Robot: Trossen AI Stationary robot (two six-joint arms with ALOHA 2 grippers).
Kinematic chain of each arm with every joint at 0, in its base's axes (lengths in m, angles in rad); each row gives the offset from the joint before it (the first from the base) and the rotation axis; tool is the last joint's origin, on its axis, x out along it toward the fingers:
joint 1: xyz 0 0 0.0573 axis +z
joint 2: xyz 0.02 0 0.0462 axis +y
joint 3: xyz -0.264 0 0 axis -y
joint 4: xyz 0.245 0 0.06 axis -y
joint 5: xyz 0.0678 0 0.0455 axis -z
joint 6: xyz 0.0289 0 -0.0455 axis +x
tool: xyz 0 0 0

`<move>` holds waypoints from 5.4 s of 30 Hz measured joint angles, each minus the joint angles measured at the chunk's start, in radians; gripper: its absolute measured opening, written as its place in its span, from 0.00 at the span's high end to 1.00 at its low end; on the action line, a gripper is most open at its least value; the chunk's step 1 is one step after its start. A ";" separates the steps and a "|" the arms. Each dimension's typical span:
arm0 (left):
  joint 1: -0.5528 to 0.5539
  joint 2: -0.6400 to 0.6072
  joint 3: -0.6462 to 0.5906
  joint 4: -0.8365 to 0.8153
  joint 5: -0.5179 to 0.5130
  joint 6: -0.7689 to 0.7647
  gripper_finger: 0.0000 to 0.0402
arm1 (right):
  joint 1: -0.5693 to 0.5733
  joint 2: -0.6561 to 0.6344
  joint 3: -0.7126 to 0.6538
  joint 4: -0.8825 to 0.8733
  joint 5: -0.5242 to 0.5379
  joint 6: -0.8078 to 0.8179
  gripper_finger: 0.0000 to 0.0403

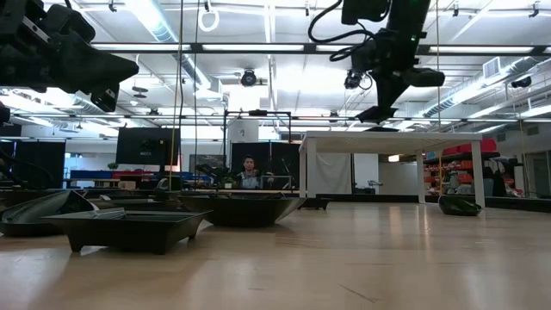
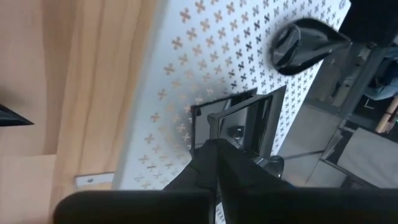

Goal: Pick & Place Mini shaped plates
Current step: Stack the black square plate on the black square plate on the shelf, then stack the black drop shaped plate on the black drop shaped plate on the shelf

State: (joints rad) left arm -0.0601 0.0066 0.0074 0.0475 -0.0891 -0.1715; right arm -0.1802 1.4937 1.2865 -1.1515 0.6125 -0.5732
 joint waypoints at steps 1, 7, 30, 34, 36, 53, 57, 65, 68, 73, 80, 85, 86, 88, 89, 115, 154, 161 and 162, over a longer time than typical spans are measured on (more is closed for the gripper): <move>0.000 0.000 0.000 0.000 0.000 0.000 0.92 | -0.006 0.000 0.000 0.000 0.000 0.000 0.98; 0.000 0.000 0.000 0.000 0.000 0.000 0.92 | -0.046 0.000 0.000 0.003 -0.001 0.000 0.98; 0.000 0.000 0.000 0.000 0.000 -0.001 0.92 | -0.079 0.000 0.000 0.031 -0.037 -0.014 0.93; 0.000 0.000 0.000 0.000 0.000 -0.001 0.92 | -0.079 0.000 0.000 0.031 -0.037 -0.013 0.92; 0.000 0.000 0.000 0.000 0.000 -0.001 0.92 | -0.079 0.000 0.000 0.032 -0.037 -0.012 0.91; 0.000 0.000 0.000 0.000 0.000 -0.020 0.92 | 0.136 0.000 -0.001 -0.077 -0.405 0.526 0.89; 0.000 0.000 0.000 -0.002 0.013 -0.027 0.92 | 0.191 -0.006 -0.021 -0.130 -0.457 0.717 0.90; 0.000 0.000 0.000 -0.002 0.014 -0.026 0.92 | 0.207 -0.127 -0.285 -0.039 -0.474 0.999 0.79; 0.000 0.000 0.000 -0.002 0.014 -0.024 0.92 | 0.208 -0.193 -0.386 0.027 -0.475 1.089 0.73; 0.000 0.000 0.000 -0.002 0.014 -0.023 0.92 | 0.208 -0.294 -0.540 0.167 -0.472 1.225 0.64; 0.000 0.000 0.000 -0.002 0.014 -0.016 0.92 | 0.177 -0.334 -0.702 0.355 -0.437 1.411 0.65; 0.000 0.000 0.000 -0.002 0.014 -0.016 0.92 | 0.148 -0.334 -0.746 0.417 -0.437 1.454 0.70; 0.000 0.000 0.000 -0.002 0.014 -0.016 0.92 | 0.142 -0.334 -0.750 0.427 -0.437 1.455 0.72; 0.000 0.000 0.000 -0.002 0.014 -0.016 0.92 | 0.129 -0.334 -0.760 0.448 -0.442 1.455 0.74; 0.000 0.000 0.000 -0.002 0.014 -0.016 0.92 | 0.122 -0.334 -0.765 0.460 -0.446 1.455 0.75; 0.000 0.000 0.000 -0.001 0.014 -0.017 0.92 | 0.087 -0.333 -0.801 0.580 -0.551 1.362 0.98; 0.000 0.000 0.000 0.001 0.003 0.000 0.92 | -0.471 0.120 0.237 0.397 -0.622 0.355 1.00; 0.000 0.000 0.000 0.001 0.003 -0.005 0.92 | -0.512 0.194 0.240 0.407 -0.630 0.351 1.00; 0.000 0.000 0.000 0.001 0.003 -0.005 0.92 | -0.512 0.196 0.240 0.409 -0.631 0.351 1.00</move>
State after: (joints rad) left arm -0.0603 0.0064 0.0074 0.0483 -0.0856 -0.1764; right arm -0.6926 1.6894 1.5261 -0.7429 -0.0181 -0.2226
